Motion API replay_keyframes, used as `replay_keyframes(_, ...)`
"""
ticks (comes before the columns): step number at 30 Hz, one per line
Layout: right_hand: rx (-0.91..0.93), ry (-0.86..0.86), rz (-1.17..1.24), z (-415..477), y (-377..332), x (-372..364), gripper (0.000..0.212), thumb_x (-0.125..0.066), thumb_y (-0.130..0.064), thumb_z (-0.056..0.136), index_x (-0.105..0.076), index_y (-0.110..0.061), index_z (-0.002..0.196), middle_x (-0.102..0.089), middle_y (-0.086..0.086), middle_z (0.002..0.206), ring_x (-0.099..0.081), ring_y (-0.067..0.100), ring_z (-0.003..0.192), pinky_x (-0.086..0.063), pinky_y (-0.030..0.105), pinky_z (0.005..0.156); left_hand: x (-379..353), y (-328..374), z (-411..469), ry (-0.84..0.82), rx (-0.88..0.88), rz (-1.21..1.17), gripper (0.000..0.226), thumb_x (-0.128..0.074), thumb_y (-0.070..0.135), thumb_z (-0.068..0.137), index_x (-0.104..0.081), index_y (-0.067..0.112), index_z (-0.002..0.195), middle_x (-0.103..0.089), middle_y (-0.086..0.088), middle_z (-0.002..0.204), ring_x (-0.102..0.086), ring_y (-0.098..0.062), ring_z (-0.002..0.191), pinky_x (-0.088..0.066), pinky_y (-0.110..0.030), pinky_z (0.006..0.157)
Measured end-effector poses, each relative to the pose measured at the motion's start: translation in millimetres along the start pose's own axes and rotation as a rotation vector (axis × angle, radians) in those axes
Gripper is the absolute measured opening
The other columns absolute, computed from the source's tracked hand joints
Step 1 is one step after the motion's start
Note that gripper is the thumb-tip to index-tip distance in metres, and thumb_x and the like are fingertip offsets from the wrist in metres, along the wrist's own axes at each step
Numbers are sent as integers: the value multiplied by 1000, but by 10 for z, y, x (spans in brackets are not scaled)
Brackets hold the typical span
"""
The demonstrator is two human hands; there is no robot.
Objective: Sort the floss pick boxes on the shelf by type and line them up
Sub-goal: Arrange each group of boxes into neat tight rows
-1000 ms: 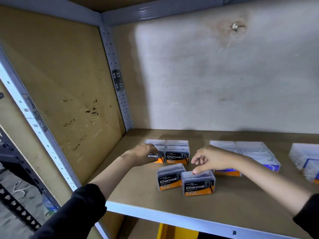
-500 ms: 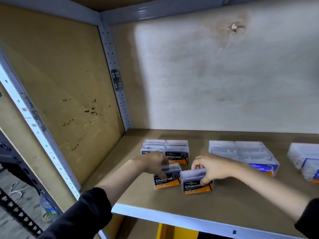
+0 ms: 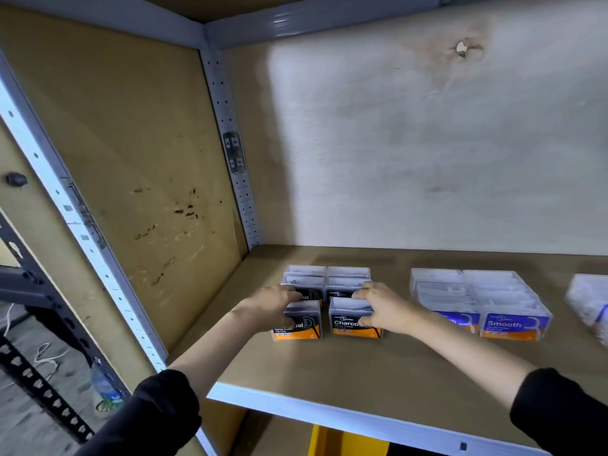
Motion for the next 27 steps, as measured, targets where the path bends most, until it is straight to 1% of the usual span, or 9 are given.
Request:
replay_keyframes(5, 61, 98, -147, -158, -63, 48, 52, -54, -23, 89, -36, -13, 137, -35, 3, 135, -40, 19, 125, -44, 33, 90, -53, 71, -123, 129, -55, 62, 57, -57, 23, 87, -37, 13, 139, -36, -4, 143, -40, -22, 130, -41, -38, 101)
replay_keyframes(8, 118, 166, -248, -220, -136, 60, 46, -47, -21, 92, -37, -11, 135, -36, 4, 136, -34, 17, 131, -39, 28, 94, -125, 67, -146, 154, -52, 43, 58, -56, 22, 88, -33, 15, 141, -33, -1, 146, -38, -20, 133, -42, -37, 101)
replay_keyframes(11, 119, 196, -304, -220, -169, 74, 43, -42, -19, 94, -36, -12, 135, -36, 3, 136, -32, 17, 132, -38, 30, 97, -125, 53, -123, 180, -49, 23, 57, -54, 20, 89, -32, 16, 141, -34, 1, 145, -39, -19, 133, -40, -35, 100)
replay_keyframes(15, 103, 222, -330, -218, -201, 98, 40, -40, -20, 95, -36, -15, 135, -37, 1, 134, -32, 16, 132, -42, 36, 92, -128, 21, -50, 191, -36, 5, 55, -52, 18, 90, -33, 17, 141, -35, 2, 145, -40, -19, 131, -41, -35, 100)
replay_keyframes(18, 102, 208, -330, -153, -193, 41, 40, -42, -20, 94, -38, -12, 133, -39, 3, 132, -35, 19, 129, -41, 30, 86, -143, -10, 9, 197, -29, -15, 54, -52, 18, 90, -34, 17, 141, -35, 1, 145, -41, -20, 131, -43, -37, 100)
replay_keyframes(22, 100, 218, -293, -38, -147, -37, 40, -49, -16, 90, -46, -6, 128, -47, 9, 126, -44, 24, 121, -42, 31, 98, -151, -45, 61, 223, -35, -51, 53, -54, 16, 89, -37, 17, 139, -37, 2, 144, -42, -20, 131, -44, -38, 99)
replay_keyframes(23, 114, 252, -303, -28, -161, -28, 39, -58, -17, 85, -52, -6, 122, -52, 10, 119, -50, 24, 114, -46, 29, 93, -152, -49, 70, 229, -39, -55, 53, -55, 17, 89, -37, 17, 139, -37, 2, 144, -41, -20, 131, -44, -38, 100)
replay_keyframes(25, 139, 278, -303, -18, -180, -39, 44, -84, -24, 51, -69, -11, 90, -64, 4, 87, -65, 17, 81, -54, 18, 63, -150, -50, 87, 239, -53, -66, 53, -56, 16, 88, -38, 15, 139, -38, 1, 144, -40, -20, 132, -43, -39, 101)
replay_keyframes(27, 115, 293, -313, 14, -146, -67, 48, -89, -25, 25, -69, -18, 69, -61, -4, 66, -63, 10, 58, -49, 14, 43, -148, -52, 101, 243, -63, -72, 54, -56, 15, 88, -38, 15, 139, -38, -1, 144, -40, -20, 133, -43, -39, 101)
Point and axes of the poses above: each hand's wrist, its own z-axis towards the middle knuckle, its own x-axis out of the back of the hand, y = z × x, the point moved 9 cm from there along z, towards the middle knuckle
